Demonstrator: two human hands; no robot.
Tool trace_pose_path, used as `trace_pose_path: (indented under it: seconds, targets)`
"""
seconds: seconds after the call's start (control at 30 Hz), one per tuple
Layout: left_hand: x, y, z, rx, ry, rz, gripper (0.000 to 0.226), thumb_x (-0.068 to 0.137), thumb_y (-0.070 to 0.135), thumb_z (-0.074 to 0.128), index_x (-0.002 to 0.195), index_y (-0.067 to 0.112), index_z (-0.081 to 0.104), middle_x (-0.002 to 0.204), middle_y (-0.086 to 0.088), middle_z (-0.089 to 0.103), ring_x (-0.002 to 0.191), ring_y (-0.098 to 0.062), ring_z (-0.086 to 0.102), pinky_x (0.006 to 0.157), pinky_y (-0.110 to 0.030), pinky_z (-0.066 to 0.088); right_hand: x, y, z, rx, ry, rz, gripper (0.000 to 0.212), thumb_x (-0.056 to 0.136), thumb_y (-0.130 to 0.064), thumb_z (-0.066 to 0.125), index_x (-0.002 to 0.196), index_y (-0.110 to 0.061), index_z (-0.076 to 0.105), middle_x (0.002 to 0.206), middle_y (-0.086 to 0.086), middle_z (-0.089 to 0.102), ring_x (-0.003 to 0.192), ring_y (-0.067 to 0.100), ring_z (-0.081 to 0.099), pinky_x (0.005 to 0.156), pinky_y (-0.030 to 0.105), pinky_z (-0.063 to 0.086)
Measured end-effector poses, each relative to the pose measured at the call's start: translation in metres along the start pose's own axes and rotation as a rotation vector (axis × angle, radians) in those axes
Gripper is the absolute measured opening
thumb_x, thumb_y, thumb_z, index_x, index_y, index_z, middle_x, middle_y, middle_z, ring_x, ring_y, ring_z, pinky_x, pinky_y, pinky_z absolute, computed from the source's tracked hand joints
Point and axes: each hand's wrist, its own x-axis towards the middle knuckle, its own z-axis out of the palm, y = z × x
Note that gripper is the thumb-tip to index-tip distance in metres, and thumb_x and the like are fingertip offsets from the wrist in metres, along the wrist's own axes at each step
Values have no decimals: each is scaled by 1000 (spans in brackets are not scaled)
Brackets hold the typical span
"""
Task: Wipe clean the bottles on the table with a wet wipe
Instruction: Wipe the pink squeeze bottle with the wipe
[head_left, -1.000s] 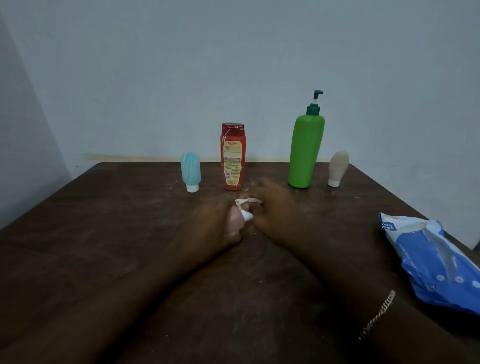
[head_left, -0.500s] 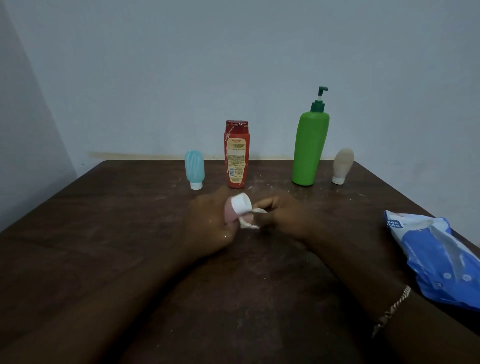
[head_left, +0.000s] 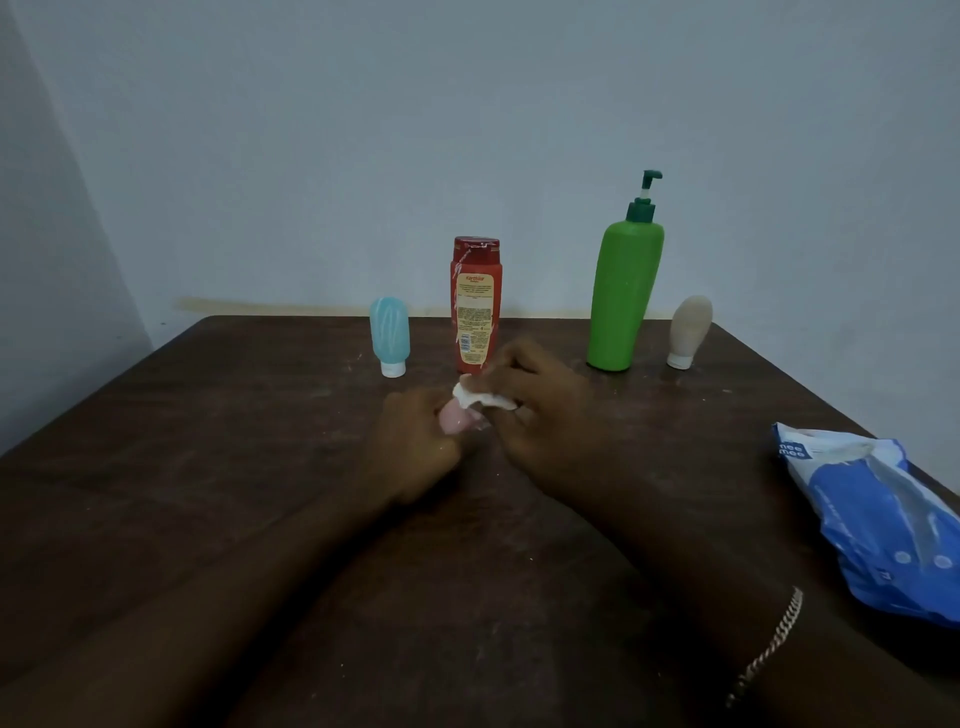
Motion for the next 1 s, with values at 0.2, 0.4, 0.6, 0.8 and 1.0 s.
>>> trace_pose_path:
  seconds: [0.2,0.4,0.6,0.8,1.0]
  targets:
    - [0,-1,-9,-197,46,-174,43,86,19,74,125,13,58,110,3,58,94,-11,57,87,-34,49,-4,8,-1,-199,-68,-122,22,77,-5,72,98,-12,72,97,1,58,88,17,52,66,38,50]
    - [-2,2,-10,-218,-17,-147,18,87,17,71,98,25,59,97,5,63,91,-15,61,86,-36,52,0,1,-7,-62,-31,-94,23,84,-9,67,106,-13,69,104,-2,60,91,15,58,72,34,52]
    - [-5,-4,-15,-198,-57,-56,37,85,6,72,99,33,51,99,17,55,94,-6,55,97,-35,47,2,19,-10,248,57,244,17,82,-10,75,98,-16,74,95,-8,70,85,7,65,74,38,57]
    - [-3,-7,-18,21,-131,83,34,84,9,74,112,26,63,104,8,65,95,-4,60,88,-23,50,3,19,-12,358,-157,234,18,81,-13,75,97,-21,78,94,-10,75,87,8,70,81,42,58]
    - [-5,-7,-16,22,-104,102,29,84,12,75,106,27,63,98,12,64,91,-3,60,86,-23,51,2,16,-16,347,-168,248,16,81,-14,74,96,-19,78,92,-9,75,85,7,70,79,40,58]
